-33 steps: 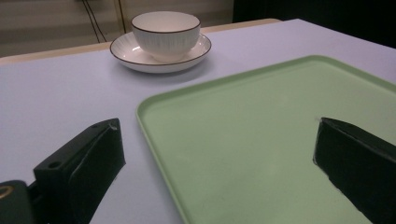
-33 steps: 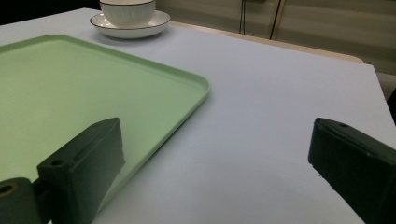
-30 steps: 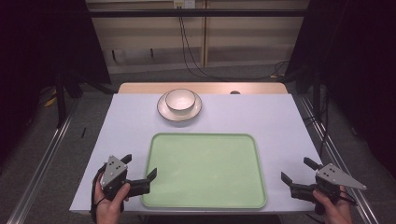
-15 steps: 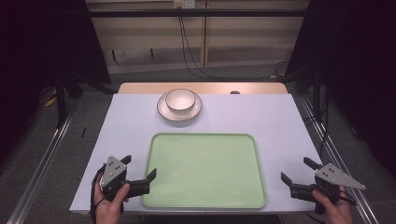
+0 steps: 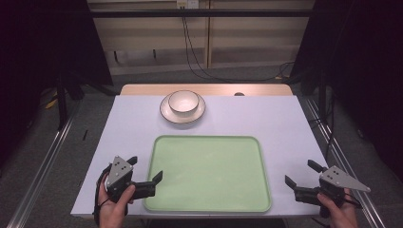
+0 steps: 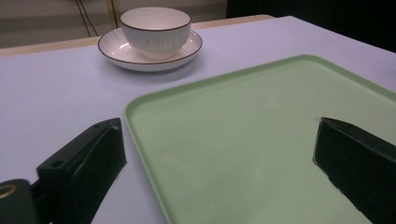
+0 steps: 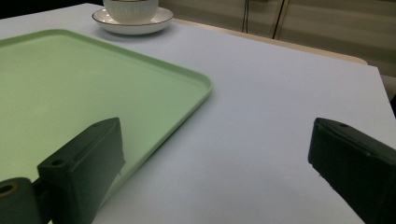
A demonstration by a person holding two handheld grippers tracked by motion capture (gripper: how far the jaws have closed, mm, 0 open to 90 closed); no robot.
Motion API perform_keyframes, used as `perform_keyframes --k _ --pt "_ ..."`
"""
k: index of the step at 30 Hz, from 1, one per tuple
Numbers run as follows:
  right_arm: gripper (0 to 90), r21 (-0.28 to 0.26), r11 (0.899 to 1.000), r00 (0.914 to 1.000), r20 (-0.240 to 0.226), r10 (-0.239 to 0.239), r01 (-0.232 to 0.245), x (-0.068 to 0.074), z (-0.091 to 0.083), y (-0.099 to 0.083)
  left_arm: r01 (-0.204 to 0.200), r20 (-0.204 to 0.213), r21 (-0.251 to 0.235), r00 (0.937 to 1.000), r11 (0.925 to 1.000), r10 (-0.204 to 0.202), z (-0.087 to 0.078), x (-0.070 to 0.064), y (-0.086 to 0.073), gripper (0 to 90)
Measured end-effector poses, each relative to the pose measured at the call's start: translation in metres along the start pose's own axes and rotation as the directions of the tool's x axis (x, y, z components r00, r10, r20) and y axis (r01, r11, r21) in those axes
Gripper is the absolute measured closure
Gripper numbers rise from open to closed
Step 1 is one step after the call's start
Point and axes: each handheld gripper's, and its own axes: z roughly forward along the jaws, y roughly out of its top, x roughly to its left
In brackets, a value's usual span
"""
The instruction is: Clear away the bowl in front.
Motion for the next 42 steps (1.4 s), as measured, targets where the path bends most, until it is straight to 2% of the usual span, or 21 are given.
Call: perform_keyframes --k 3,4,6,11,13,16,17,20,21,23,25,28,30,31,33,35,38,42 --pt "3.0 -0.002 1.000 1.0000 -0.001 -0.001 0.001 0.000 0.000 0.000 -0.008 -0.011 0.003 0.9999 1.0000 0.008 -0.001 0.002 0.007 2.2" --pt "3.0 -0.001 1.000 1.0000 -0.002 -0.001 0.001 0.000 0.000 0.000 -0.017 0.001 0.001 0.9999 0.9999 0.017 -0.001 0.004 0.009 2.0" --pt "3.7 -0.002 1.000 1.0000 -0.003 0.000 0.000 0.000 0.000 0.000 -0.009 -0.005 -0.006 0.9999 0.9999 0.009 0.001 0.005 0.011 2.0" --pt "3.9 0.002 1.000 1.0000 -0.002 -0.001 0.001 0.000 0.001 0.000 -0.053 -0.016 0.021 0.9985 0.9984 0.053 0.006 0.011 0.015 2.0" --pt "3.9 0.003 1.000 1.0000 -0.004 -0.003 0.003 0.000 0.001 0.000 -0.034 0.005 0.026 0.9994 0.9991 0.034 0.009 0.012 0.014 1.9" --pt "3.8 0.005 1.000 1.0000 -0.004 -0.002 0.002 0.000 0.001 0.000 -0.054 -0.013 0.031 0.9985 0.9981 0.054 0.012 0.012 0.013 2.4" --pt "3.8 0.005 1.000 1.0000 -0.003 -0.005 0.005 -0.001 0.001 0.000 -0.063 0.003 0.047 0.9980 0.9969 0.063 0.016 0.014 0.013 2.0" --pt "3.8 0.008 1.000 1.0000 -0.003 -0.005 0.005 -0.001 0.001 -0.001 -0.057 -0.004 0.053 0.9984 0.9970 0.057 0.019 0.015 0.013 2.2" --pt "3.8 0.009 1.000 1.0000 -0.003 -0.003 0.003 0.000 0.000 0.000 -0.061 0.008 0.067 0.9982 0.9959 0.060 0.024 0.014 0.012 1.7" --pt "3.8 0.010 1.000 1.0000 -0.005 -0.005 0.005 0.000 0.000 0.000 -0.044 0.019 0.063 0.9989 0.9970 0.043 0.028 0.014 0.014 2.2" --pt "3.8 0.008 1.000 1.0000 -0.007 -0.005 0.005 0.000 0.000 0.000 -0.065 0.019 0.064 0.9978 0.9958 0.064 0.032 0.014 0.016 1.7" --pt "3.8 0.011 1.000 0.9999 -0.010 -0.005 0.005 0.000 0.000 0.000 -0.068 0.025 0.068 0.9975 0.9953 0.067 0.038 0.017 0.020 1.7" --pt "3.8 0.009 1.000 0.9999 -0.010 -0.009 0.009 0.000 0.000 0.000 -0.065 0.023 0.069 0.9977 0.9955 0.063 0.041 0.019 0.022 2.1" --pt "3.9 0.013 1.000 1.0000 -0.009 -0.002 0.003 0.000 0.000 0.000 -0.040 0.015 0.068 0.9991 0.9969 0.039 0.046 0.023 0.024 1.7" --pt "3.9 0.010 1.000 1.0000 -0.007 -0.007 0.007 0.000 0.001 0.000 -0.037 0.005 0.081 0.9993 0.9960 0.037 0.052 0.026 0.025 2.0" --pt "3.9 0.010 1.000 1.0000 -0.008 -0.006 0.006 -0.001 0.001 0.000 -0.011 0.011 0.081 0.9999 0.9966 0.011 0.057 0.031 0.026 2.2" --pt "3.9 0.012 1.000 0.9999 -0.009 -0.007 0.007 -0.001 0.002 -0.001 -0.029 0.001 0.088 0.9996 0.9956 0.029 0.063 0.035 0.029 2.2" --pt "3.9 0.016 1.000 0.9999 -0.015 -0.008 0.008 -0.001 0.002 -0.001 -0.008 0.010 0.095 0.9999 0.9954 0.007 0.068 0.041 0.031 3.0"
